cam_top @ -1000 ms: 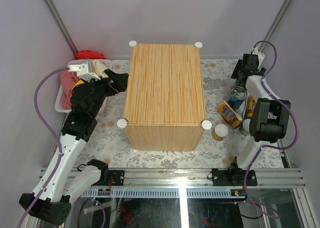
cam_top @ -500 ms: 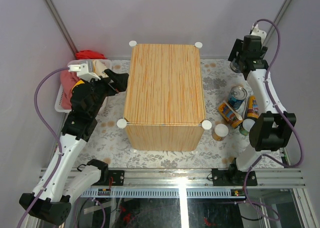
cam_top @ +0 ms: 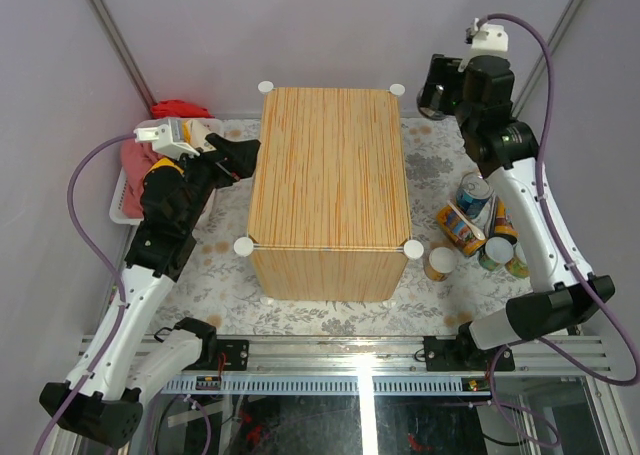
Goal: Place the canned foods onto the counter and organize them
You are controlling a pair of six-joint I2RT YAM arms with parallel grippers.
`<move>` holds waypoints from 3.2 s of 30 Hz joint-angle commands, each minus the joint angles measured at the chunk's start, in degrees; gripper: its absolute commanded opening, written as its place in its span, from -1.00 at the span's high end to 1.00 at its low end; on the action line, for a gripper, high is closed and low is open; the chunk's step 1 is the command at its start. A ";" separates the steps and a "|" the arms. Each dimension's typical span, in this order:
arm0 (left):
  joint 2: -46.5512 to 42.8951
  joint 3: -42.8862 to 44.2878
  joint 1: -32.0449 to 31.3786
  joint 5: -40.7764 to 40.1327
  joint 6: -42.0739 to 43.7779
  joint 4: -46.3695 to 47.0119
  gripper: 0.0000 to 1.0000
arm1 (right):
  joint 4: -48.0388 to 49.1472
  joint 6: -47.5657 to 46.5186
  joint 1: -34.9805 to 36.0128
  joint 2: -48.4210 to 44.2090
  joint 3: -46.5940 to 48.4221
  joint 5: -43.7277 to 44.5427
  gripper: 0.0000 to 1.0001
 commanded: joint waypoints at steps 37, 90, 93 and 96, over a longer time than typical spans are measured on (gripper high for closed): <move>-4.04 2.04 0.43 3.42 -0.64 3.07 -0.78 | -4.54 -3.07 40.12 22.78 42.49 3.23 1.00; -6.34 -4.51 0.40 10.53 4.81 4.86 -0.79 | 8.36 -2.35 31.09 38.97 51.07 -3.63 0.91; -5.89 -4.38 0.33 11.22 5.10 5.06 -0.79 | 8.87 -2.35 31.06 39.95 51.83 -3.89 0.81; -5.70 -4.17 0.38 11.53 5.39 5.01 -0.79 | 8.96 -2.41 31.07 40.38 51.94 -3.10 0.60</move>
